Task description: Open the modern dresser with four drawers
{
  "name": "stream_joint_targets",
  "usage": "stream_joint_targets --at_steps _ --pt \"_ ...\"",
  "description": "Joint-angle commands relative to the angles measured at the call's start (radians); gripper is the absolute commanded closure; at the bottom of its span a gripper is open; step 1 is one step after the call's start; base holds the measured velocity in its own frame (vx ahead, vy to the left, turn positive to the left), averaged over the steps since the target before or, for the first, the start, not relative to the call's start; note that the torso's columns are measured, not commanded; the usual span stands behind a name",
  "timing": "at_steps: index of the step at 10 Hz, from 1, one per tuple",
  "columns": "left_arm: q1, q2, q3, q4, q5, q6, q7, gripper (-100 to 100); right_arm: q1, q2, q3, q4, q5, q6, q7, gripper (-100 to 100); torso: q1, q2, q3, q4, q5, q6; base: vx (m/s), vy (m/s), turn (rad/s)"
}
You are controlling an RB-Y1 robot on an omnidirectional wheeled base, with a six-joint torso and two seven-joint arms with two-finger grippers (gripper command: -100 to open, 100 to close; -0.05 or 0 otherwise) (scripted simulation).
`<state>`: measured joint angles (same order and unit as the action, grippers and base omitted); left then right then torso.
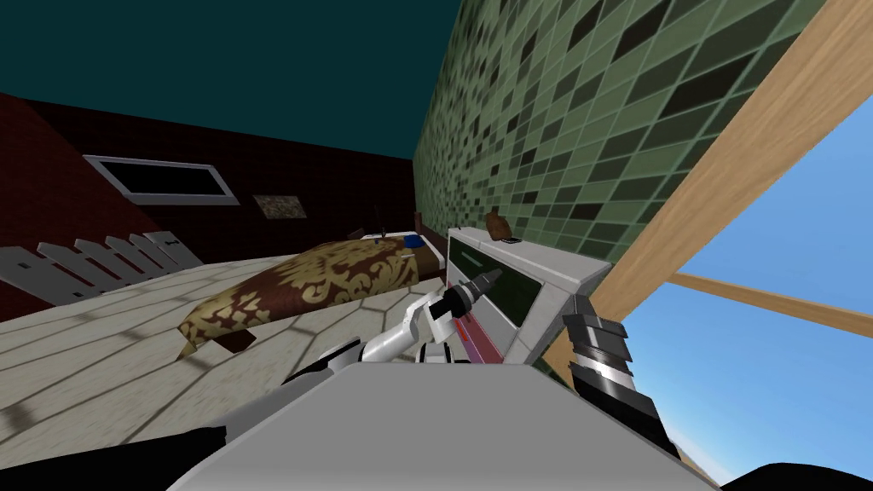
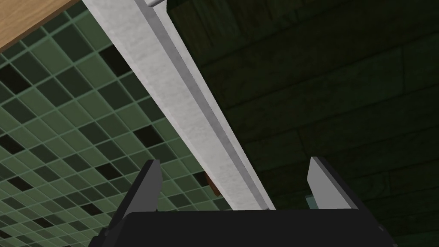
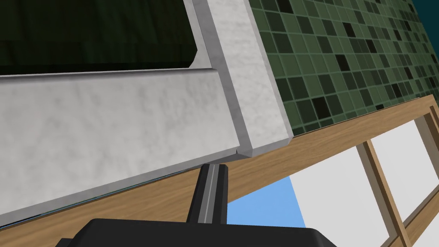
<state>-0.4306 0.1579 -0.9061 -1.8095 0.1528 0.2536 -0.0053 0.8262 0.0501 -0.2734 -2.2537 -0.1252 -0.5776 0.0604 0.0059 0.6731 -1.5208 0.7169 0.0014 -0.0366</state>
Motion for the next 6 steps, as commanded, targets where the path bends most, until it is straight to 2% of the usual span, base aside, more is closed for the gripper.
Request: stream_joint_targets --at_steps 1,2,3,6 --pt "-0.033 -0.008 -0.028 0.017 0.002 0.028 -0.001 -100 0.01 0.0 -0.008 0.001 -0.004 -0.008 0.0 0 -0.002 0.002 0.001 0.001 0.0 0.002 0.046 0.024 0.058" --pt "-0.033 -0.008 -0.028 0.017 0.002 0.028 -0.001 -100 0.021 0.0 -0.018 0.001 -0.008 -0.017 0.0 0 -0.002 0.0 0.001 0.0 -0.001 0.001 0.049 0.019 0.048" --pt "-0.064 -0.016 -0.054 0.033 0.004 0.055 -0.001 -100 0.032 0.0 -0.027 0.002 -0.012 -0.026 0.0 0 -0.003 -0.001 -0.001 0.0 -0.001 0.0 0.068 0.031 0.015" --pt "-0.064 -0.016 -0.054 0.033 0.004 0.055 -0.001 -100 0.065 0.0 -0.059 0.004 -0.026 -0.054 0.0 0 -0.002 -0.003 -0.002 -0.002 -0.002 -0.003 0.035 0.029 0.013"
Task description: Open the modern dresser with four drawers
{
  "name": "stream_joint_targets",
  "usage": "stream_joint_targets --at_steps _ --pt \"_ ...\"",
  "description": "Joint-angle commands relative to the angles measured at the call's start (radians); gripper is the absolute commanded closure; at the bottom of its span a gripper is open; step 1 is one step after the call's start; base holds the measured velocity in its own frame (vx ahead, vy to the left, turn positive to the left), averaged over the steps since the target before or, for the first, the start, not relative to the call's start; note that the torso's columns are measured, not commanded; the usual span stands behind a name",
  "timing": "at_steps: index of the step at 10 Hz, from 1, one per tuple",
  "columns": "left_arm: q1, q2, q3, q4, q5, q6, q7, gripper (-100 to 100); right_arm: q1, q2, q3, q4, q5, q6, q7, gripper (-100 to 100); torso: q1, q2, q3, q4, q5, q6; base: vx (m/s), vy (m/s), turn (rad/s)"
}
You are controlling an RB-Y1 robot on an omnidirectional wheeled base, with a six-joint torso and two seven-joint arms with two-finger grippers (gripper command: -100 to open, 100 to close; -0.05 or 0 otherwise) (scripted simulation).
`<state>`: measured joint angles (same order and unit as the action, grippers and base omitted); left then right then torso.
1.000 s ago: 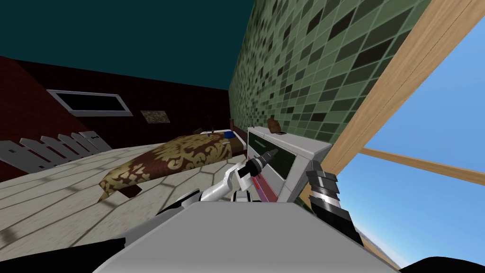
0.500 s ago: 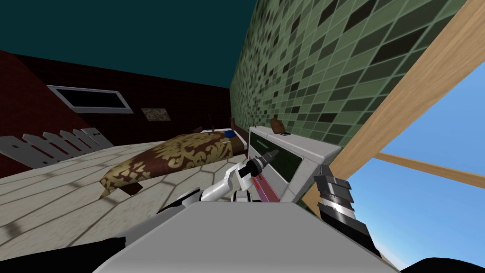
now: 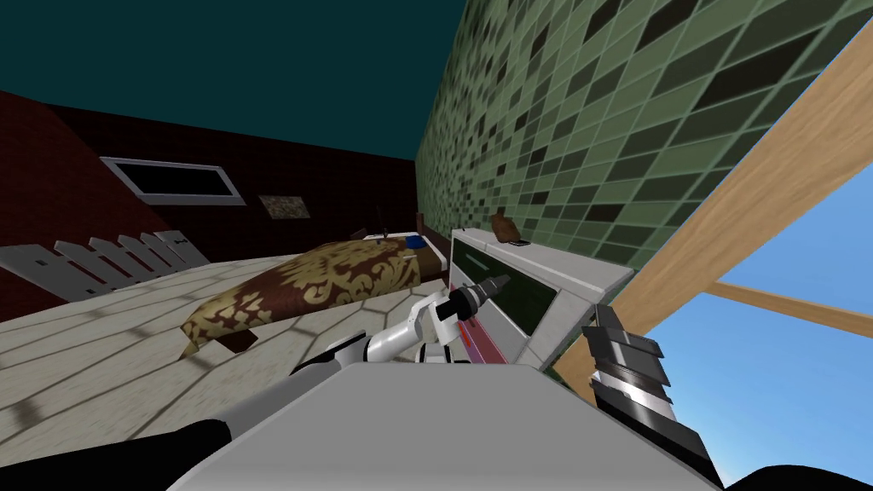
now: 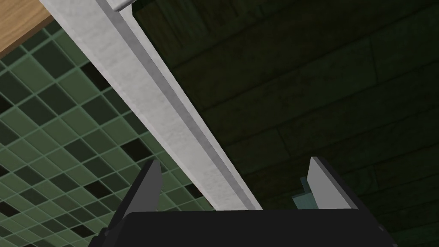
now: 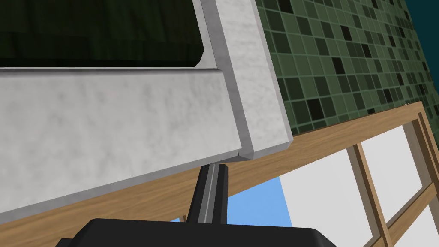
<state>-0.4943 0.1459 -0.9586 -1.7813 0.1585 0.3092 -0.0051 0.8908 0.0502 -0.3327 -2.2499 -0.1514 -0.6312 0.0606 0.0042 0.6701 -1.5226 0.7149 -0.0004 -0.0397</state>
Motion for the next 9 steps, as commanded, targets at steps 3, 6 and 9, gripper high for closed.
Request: stream_joint_targets --at_steps 3,6,9 --pt "0.0 -0.004 -0.002 0.005 -0.002 -0.001 -0.001 -100 0.029 0.0 -0.024 0.005 -0.012 -0.024 0.0 0 -0.006 0.009 0.006 0.004 0.0 0.007 0.001 -0.003 0.004" --pt "-0.059 -0.026 -0.051 0.034 0.002 0.049 -0.002 -100 0.058 0.0 -0.044 0.011 -0.022 -0.047 0.0 0 -0.008 0.007 0.006 0.003 -0.002 0.007 0.054 0.029 0.045" --pt "-0.059 -0.026 -0.051 0.034 0.002 0.049 -0.002 -100 0.088 0.0 -0.073 0.017 -0.037 -0.073 0.0 0 -0.006 0.004 0.003 0.001 -0.002 0.003 0.037 0.018 0.016"
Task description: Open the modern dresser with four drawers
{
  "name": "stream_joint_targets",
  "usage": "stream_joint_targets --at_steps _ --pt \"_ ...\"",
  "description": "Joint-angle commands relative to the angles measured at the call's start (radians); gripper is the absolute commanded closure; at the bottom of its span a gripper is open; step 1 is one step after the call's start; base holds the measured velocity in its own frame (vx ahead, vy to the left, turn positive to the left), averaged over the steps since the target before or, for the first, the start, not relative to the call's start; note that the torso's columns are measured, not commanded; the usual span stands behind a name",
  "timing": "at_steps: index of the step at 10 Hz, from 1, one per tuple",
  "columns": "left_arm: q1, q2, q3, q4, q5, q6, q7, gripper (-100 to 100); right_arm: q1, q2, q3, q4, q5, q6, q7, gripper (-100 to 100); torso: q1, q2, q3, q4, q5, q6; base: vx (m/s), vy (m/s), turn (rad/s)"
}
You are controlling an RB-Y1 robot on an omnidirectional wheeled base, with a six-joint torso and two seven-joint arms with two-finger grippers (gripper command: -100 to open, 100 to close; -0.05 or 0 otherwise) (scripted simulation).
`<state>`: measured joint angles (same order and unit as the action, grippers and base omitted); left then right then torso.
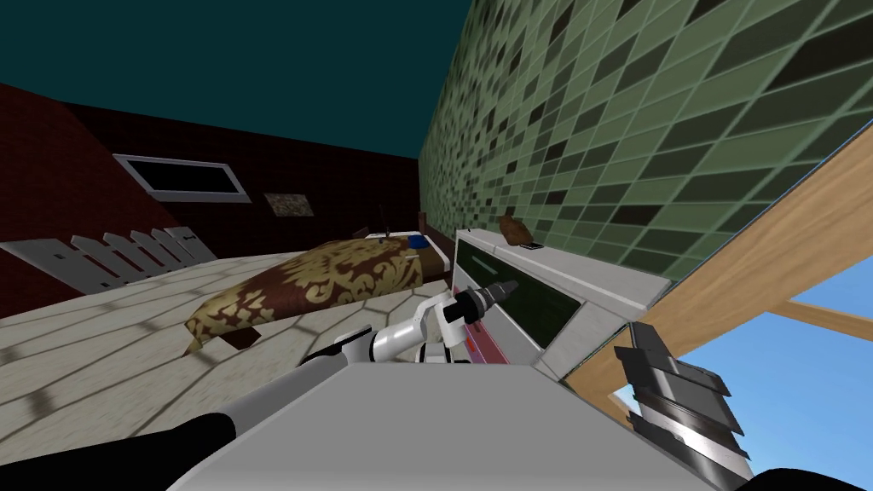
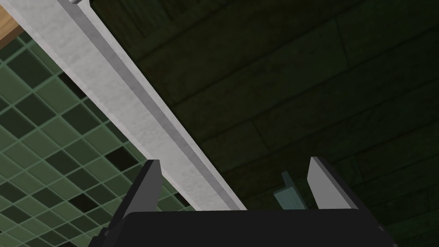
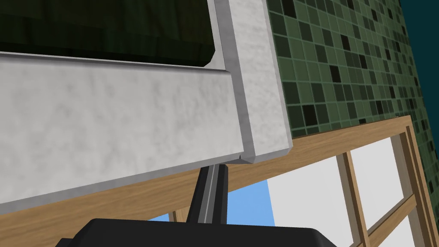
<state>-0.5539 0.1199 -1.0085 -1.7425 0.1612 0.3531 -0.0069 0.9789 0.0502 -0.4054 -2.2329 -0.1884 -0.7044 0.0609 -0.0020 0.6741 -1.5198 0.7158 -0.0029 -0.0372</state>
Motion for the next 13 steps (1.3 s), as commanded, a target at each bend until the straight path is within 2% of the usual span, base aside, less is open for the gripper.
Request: stream_joint_targets --at_steps 1,5,7,9,12,13 --pt "-0.025 -0.015 -0.023 0.008 0.001 0.027 -0.001 -100 0.01 0.0 -0.008 0.003 -0.004 -0.008 0.0 0 -0.002 0.003 0.001 0.001 0.0 0.001 0.031 0.007 0.059" --pt "-0.025 -0.015 -0.023 0.008 0.001 0.027 -0.001 -100 0.048 0.0 -0.039 0.016 -0.022 -0.039 0.0 0 -0.004 0.005 0.004 0.002 -0.001 0.003 0.022 0.014 0.007" --pt "-0.067 -0.056 -0.059 0.029 0.003 0.062 -0.001 -100 0.067 0.0 -0.053 0.022 -0.031 -0.054 0.0 0 -0.005 0.006 0.004 0.002 -0.001 0.004 0.055 0.027 0.03" --pt "-0.067 -0.056 -0.059 0.029 0.003 0.062 -0.001 -100 0.085 0.0 -0.07 0.029 -0.041 -0.07 0.0 0 -0.004 0.004 0.004 0.001 -0.002 0.002 0.033 0.023 0.023" --pt "-0.098 -0.12 -0.084 0.046 0.005 0.088 -0.002 -100 0.112 0.0 -0.096 0.042 -0.057 -0.091 0.001 0 -0.004 0.004 0.004 0.001 -0.002 0.002 0.042 0.02 0.031" --pt "-0.093 -0.114 -0.081 0.047 0.003 0.084 -0.002 -100 0.121 0.0 -0.103 0.047 -0.063 -0.098 0.001 0 -0.005 0.004 0.003 0.001 -0.002 0.001 -0.04 0.018 -0.143"
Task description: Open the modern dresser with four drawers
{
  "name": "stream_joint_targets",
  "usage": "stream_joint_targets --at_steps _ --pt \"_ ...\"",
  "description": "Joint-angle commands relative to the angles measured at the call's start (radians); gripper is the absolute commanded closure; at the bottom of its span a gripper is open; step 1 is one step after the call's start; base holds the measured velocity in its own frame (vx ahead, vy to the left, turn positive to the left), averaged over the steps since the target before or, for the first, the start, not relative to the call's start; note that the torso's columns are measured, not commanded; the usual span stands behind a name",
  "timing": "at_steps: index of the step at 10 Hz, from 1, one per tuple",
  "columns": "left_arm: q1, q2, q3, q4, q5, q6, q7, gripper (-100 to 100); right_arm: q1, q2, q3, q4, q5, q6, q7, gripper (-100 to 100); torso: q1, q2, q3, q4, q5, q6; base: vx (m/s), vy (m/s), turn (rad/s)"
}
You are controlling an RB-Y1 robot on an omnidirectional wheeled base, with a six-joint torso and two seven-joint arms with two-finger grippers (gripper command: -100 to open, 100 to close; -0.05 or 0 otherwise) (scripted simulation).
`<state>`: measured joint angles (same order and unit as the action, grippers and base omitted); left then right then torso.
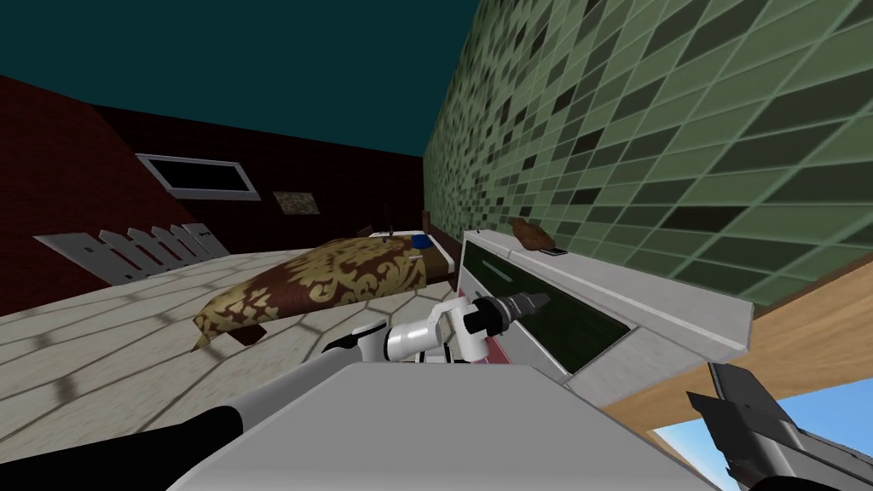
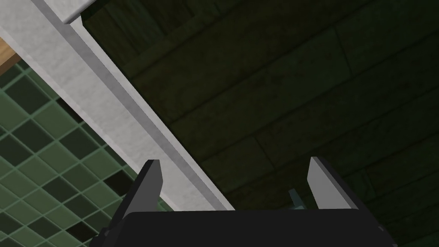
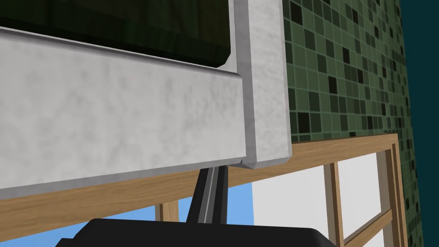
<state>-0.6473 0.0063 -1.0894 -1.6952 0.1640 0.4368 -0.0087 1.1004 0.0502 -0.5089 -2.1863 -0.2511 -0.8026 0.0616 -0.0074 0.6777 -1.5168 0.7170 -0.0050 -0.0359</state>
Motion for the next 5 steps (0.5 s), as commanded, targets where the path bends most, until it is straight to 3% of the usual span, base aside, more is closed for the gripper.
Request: stream_joint_targets --at_steps 1,2,3,5 --pt "-0.008 -0.01 -0.011 -0.016 0.006 0.006 0.003 -100 0.006 0.0 -0.005 0.003 -0.004 -0.006 0.0 0 0.0 0.01 0.006 0.003 0.001 0.006 -0.031 -0.054 -0.191" --pt "-0.006 -0.006 -0.006 -0.006 0.004 0.002 0.001 -100 0.013 0.0 -0.005 0.009 -0.004 -0.01 0.0 0 -0.007 0.019 0.01 0.008 0.003 0.013 -0.035 -0.013 -0.122" --pt "-0.006 -0.007 -0.008 -0.011 0.004 0.005 0.002 100 0.019 0.0 -0.005 0.012 -0.005 -0.014 0.0 0 -0.006 0.028 0.016 0.01 0.003 0.017 -0.008 0.003 0.07" --pt "-0.009 -0.003 -0.013 -0.026 0.006 0.006 0.004 100 0.03 0.0 -0.006 0.023 -0.006 -0.018 0.0 0 0.002 0.033 0.019 0.012 0.008 0.02 -0.058 0.042 -0.033"
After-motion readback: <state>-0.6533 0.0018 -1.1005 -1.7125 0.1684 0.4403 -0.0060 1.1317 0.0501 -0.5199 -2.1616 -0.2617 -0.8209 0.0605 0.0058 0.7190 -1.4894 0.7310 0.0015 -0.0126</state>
